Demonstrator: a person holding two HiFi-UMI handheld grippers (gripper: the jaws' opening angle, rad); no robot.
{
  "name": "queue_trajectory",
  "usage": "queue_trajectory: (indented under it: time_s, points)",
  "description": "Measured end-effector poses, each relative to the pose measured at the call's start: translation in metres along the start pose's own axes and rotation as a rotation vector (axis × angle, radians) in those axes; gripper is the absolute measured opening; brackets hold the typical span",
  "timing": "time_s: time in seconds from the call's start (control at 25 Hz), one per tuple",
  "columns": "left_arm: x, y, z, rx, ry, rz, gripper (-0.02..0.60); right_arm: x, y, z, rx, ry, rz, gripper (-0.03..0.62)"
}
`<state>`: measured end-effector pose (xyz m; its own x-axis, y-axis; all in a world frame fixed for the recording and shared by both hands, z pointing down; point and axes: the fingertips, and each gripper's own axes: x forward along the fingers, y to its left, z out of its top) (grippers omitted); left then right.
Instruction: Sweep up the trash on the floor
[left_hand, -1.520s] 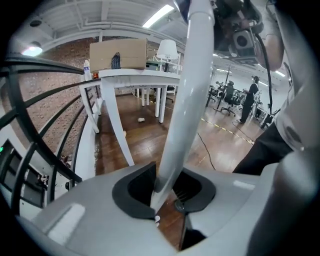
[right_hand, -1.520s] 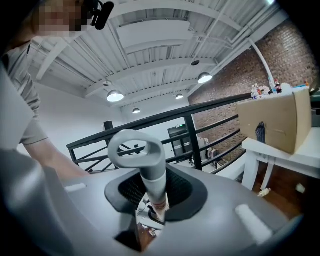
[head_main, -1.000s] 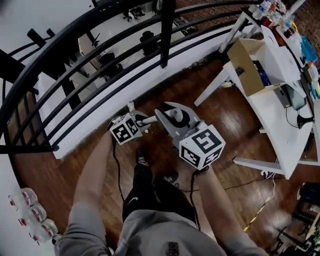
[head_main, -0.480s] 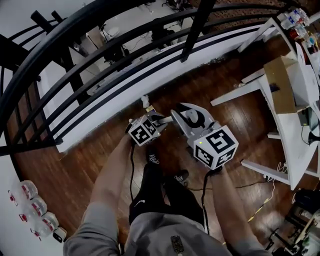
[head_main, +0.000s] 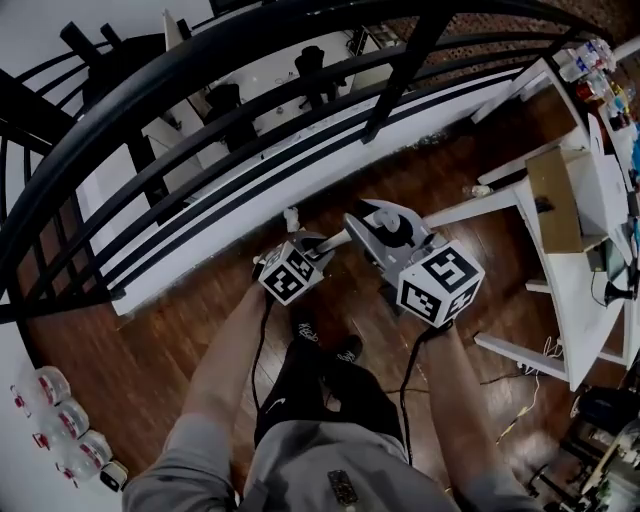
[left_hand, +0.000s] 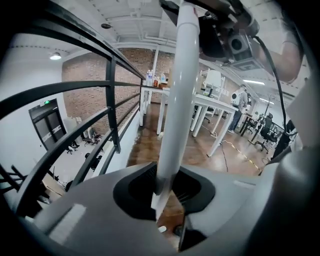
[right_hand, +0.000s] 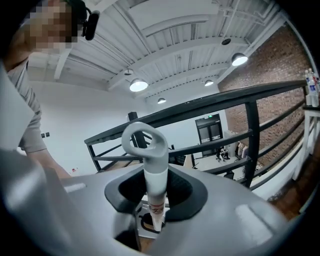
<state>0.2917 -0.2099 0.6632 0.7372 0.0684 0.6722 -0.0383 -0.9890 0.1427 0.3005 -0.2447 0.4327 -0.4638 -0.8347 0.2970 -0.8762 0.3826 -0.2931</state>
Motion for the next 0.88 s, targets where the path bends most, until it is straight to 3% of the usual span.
queue_trajectory:
  time_s: [0.2,0.52,0.72,0.88]
  points:
    - [-0.06,0.021,-0.014,-0.138,-0.027,0.173,0.072,0.036,0.048,0.031,-0.025,-0.03,0.193,0.078]
    - [-0.199,0.057,-0.098,-0.395,-0.075,0.52,0.069,0.126,0.208,0.047,-0.115,-0.01,0.596,0.081]
    - [-0.273,0.08,-0.18,-0.536,-0.113,0.678,0.069,0.194,0.3,0.024,-0.177,0.06,0.707,0.081]
    - [-0.295,0.103,-0.247,-0.637,-0.133,0.746,0.072,0.25,0.342,-0.014,-0.187,0.116,0.733,0.084]
